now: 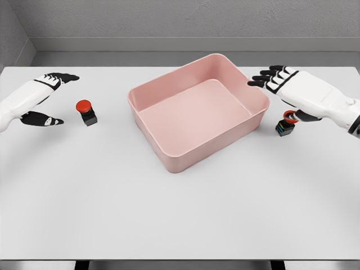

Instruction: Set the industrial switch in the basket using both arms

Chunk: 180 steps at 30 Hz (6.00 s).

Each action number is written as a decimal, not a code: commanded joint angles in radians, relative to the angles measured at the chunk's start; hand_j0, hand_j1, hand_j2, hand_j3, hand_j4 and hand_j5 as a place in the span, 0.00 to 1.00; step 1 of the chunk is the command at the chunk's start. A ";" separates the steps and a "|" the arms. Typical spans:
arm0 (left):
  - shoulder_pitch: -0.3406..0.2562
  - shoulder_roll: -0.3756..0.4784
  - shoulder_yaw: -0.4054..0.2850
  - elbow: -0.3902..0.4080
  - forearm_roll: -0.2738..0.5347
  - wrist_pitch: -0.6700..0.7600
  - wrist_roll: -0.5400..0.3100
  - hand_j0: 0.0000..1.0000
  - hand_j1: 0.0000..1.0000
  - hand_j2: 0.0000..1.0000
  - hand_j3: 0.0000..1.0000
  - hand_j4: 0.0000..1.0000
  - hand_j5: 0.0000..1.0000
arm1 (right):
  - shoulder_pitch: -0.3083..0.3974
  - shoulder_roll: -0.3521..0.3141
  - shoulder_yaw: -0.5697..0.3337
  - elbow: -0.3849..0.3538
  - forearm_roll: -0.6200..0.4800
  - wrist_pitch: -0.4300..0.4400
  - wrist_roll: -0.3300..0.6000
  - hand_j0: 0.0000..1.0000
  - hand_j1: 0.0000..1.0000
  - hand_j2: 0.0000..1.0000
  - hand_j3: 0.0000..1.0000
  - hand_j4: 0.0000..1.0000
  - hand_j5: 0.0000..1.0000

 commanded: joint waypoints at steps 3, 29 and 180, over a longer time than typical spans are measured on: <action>0.000 0.002 -0.001 0.000 0.007 0.001 0.001 1.00 1.00 1.00 1.00 1.00 1.00 | -0.002 0.001 -0.006 0.002 0.010 0.003 -0.001 1.00 1.00 1.00 1.00 1.00 1.00; -0.201 -0.008 -0.284 0.076 -0.061 0.001 -0.006 1.00 1.00 1.00 1.00 1.00 1.00 | 0.132 -0.275 -0.003 0.013 -0.010 0.152 -0.091 0.98 0.98 0.98 0.98 0.98 0.98; -0.362 0.021 -0.403 0.072 -0.110 0.001 -0.004 0.46 0.46 0.46 0.46 0.46 0.46 | -0.207 -0.292 0.546 0.263 -0.010 0.249 -0.203 0.45 0.45 0.45 0.45 0.45 0.45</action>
